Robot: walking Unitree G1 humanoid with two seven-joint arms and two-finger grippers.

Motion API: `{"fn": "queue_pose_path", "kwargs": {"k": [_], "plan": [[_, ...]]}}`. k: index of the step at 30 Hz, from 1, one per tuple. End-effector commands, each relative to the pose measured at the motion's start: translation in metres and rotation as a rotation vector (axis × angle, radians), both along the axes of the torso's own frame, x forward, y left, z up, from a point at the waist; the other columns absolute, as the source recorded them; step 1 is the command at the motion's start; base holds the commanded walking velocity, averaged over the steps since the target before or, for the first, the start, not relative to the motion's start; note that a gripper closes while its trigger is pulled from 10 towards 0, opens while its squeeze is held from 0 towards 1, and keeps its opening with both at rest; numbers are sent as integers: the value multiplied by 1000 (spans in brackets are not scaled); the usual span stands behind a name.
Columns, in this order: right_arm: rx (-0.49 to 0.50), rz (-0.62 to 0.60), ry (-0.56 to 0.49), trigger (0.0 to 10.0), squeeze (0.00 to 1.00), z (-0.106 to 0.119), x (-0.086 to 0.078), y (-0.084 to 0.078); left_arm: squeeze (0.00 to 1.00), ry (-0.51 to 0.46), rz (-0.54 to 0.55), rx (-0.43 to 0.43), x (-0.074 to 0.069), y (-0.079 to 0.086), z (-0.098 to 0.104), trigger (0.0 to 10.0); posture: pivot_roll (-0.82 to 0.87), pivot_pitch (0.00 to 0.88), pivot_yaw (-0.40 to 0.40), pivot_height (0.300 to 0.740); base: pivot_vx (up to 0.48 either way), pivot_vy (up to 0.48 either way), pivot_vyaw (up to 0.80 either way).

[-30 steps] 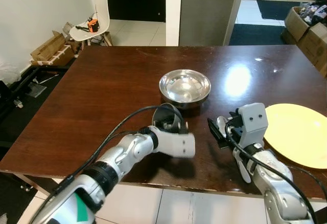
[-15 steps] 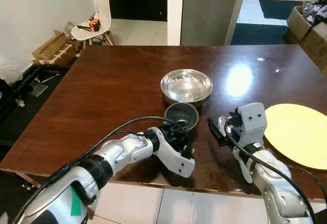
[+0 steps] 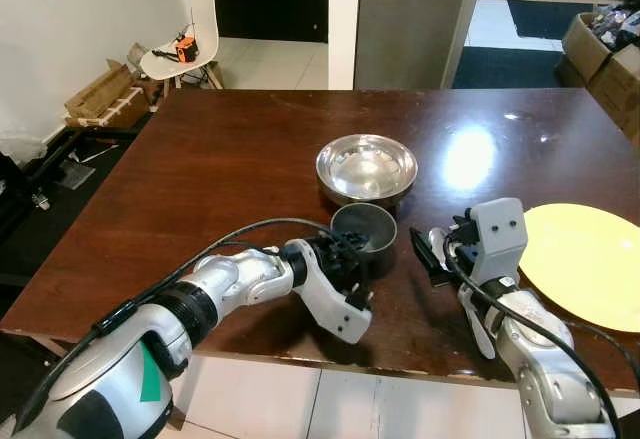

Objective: Setting the table

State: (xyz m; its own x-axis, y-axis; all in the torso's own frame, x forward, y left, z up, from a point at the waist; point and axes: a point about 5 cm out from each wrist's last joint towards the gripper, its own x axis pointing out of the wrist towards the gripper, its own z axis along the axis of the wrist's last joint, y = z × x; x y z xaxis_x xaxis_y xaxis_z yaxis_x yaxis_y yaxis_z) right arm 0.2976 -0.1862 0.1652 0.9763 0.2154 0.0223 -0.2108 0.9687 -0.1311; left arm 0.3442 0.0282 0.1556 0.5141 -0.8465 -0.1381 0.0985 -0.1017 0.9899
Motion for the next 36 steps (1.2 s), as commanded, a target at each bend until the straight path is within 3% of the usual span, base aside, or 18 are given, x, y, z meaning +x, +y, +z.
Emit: {"fn": "queue_pose_path", "kwargs": {"k": [1,4,8,9,10,12,14,16,17,18,19,21,22,25,30,36], "plan": [[6,-1,7,10000,0,-3,0,0,0,89,18,-58,-1,3,-2,10000,-61,26,144,740,0,0,0],[5,-1,7,10000,0,-2,-1,-1,0,257,-14,-163,-7,1,8,10000,-61,31,139,740,0,0,0],[4,-2,6,10000,0,-2,-1,-2,0,364,-51,-176,-14,4,12,10000,-60,34,137,740,0,0,0],[4,-5,6,10000,0,-2,-2,-3,0,469,-74,-177,-20,15,18,10000,-58,36,137,740,0,0,0],[4,-6,6,10000,0,-2,-2,-4,0,516,-82,-179,-22,20,22,10000,-56,38,136,740,0,0,0],[4,-6,7,10000,0,-2,-2,-4,0,540,-86,-181,-23,24,25,10000,-56,38,136,740,0,0,0],[5,-6,6,10000,0,-2,-2,-4,0,607,-52,-266,-17,35,38,10000,-52,39,136,740,0,0,0],[6,-5,6,10000,0,-2,-2,-4,0,616,-18,-315,-11,39,43,10000,-49,41,134,740,0,0,0],[9,-4,3,10000,0,-1,-2,-3,0,606,71,-397,3,48,47,10000,-49,41,134,740,0,0,0],[14,-1,-4,10000,0,1,-2,-2,0,585,136,-427,12,52,47,10000,-50,46,135,740,0,0,0],[14,-1,-4,10000,0,1,-2,-2,0,585,136,-427,12,52,47,10000,-50,46,135,740,0,0,0],[44,29,-32,10000,0,7,-2,5,0,560,297,-506,28,59,42,10000,-47,55,137,740,0,0,0],[52,42,-40,10000,0,9,-3,7,0,563,327,-512,30,60,40,10000,-47,55,137,740,0,0,0],[132,188,-82,10000,0,21,-7,36,0,586,483,-470,35,55,12,10000,-59,53,147,740,0,0,0],[122,205,-76,10000,0,18,-6,45,0,623,601,-480,38,54,-4,10000,-64,51,152,740,0,0,0],[116,193,-79,10000,0,19,-7,42,0,630,701,-548,44,53,-10,10000,-72,53,156,740,0,0,0]]}}
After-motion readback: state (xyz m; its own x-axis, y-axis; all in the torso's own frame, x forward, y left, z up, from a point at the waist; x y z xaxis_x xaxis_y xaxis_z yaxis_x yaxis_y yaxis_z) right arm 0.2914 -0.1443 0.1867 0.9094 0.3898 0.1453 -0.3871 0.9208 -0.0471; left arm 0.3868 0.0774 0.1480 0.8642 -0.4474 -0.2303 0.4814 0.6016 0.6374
